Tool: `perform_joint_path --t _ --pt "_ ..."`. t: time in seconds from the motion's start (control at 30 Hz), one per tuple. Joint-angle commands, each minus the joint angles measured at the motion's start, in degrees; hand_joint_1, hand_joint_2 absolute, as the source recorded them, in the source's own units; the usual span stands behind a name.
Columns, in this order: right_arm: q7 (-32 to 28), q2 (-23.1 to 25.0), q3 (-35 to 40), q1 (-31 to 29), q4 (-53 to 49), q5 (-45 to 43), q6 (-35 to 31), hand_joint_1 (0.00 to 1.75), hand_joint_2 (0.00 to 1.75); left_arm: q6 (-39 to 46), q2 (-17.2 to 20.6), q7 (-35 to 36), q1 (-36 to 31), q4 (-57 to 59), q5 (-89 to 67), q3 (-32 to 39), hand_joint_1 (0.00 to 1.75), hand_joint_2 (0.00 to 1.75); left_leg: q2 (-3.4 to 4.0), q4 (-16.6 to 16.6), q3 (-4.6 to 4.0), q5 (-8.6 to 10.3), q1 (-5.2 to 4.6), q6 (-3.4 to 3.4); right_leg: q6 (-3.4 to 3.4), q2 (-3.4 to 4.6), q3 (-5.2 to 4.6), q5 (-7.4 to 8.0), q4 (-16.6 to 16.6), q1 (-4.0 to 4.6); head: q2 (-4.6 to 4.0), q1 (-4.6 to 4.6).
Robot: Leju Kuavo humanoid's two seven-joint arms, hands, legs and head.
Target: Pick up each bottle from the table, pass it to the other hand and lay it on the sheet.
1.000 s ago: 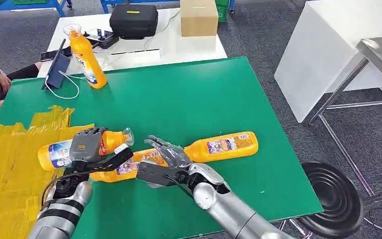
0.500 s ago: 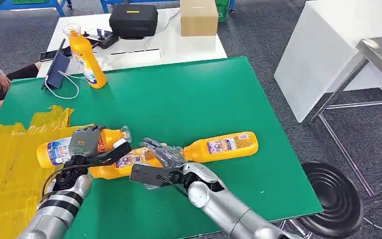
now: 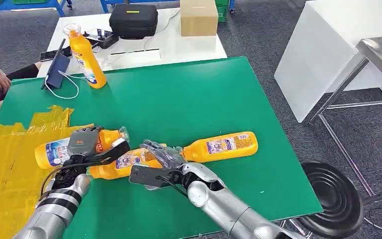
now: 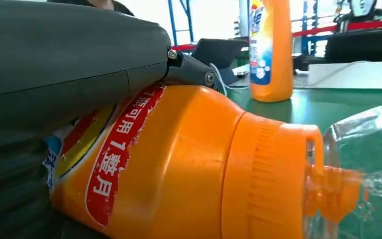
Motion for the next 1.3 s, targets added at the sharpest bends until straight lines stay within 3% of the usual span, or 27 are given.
perform_joint_path --t 0.03,0.1,0.17,0.4,0.7,0.9,1.3 --pt "0.71 1.42 3.20 -4.53 9.10 0.19 0.73 0.00 1.75 -10.67 1.53 -1.15 -8.60 13.62 2.01 0.69 0.00 1.75 -0.14 0.02 0.05 0.00 0.06 -0.03 -0.01 0.02 0.08 0.00 -0.01 0.04 0.00 0.00" --pt "1.85 2.89 4.40 -7.20 13.93 1.87 1.56 0.00 1.75 -21.56 2.88 1.90 -12.04 19.63 1.86 -0.45 0.00 1.75 -0.23 0.07 0.04 -0.01 0.09 -0.03 0.00 -0.01 0.09 -0.02 0.02 0.07 0.00 0.02" --pt "1.11 4.61 4.02 -9.06 17.54 2.22 1.57 0.00 1.75 -23.67 4.63 1.94 -12.91 22.31 1.90 -0.70 0.00 1.75 -0.07 0.10 0.00 -0.01 0.07 -0.03 -0.01 0.14 0.00 0.02 0.07 0.06 0.00 0.00" --pt "0.38 5.05 3.91 -10.39 18.72 3.12 1.35 0.00 1.75 -25.55 5.43 2.73 -13.29 23.71 2.42 -0.13 0.00 1.75 0.06 -0.07 0.49 0.05 0.07 -0.04 -0.03 0.20 0.47 0.09 -0.04 -0.01 0.00 0.00" --pt "0.99 5.54 4.79 -12.29 20.19 4.55 2.22 0.00 1.75 -27.69 5.45 2.81 -13.70 23.93 2.48 -0.37 0.00 1.75 0.01 -0.07 0.56 0.09 0.03 -0.05 0.00 0.16 0.52 0.08 0.03 -0.03 0.00 0.00" --pt "2.11 6.83 6.12 -15.24 25.86 6.93 2.86 0.00 1.75 -30.07 4.97 -2.09 -14.82 22.97 4.85 -0.70 0.00 1.75 -0.04 -0.04 0.56 0.09 0.03 -0.06 0.00 0.09 0.52 0.06 0.09 -0.03 0.00 -0.02" --pt "1.90 7.27 6.89 -15.59 27.59 8.07 2.74 0.00 1.75 -30.43 4.94 -2.56 -14.90 22.74 5.36 -1.19 0.00 1.75 -0.13 -0.05 0.57 0.10 0.01 -0.05 0.01 0.01 0.55 0.04 0.10 -0.03 0.00 0.00"
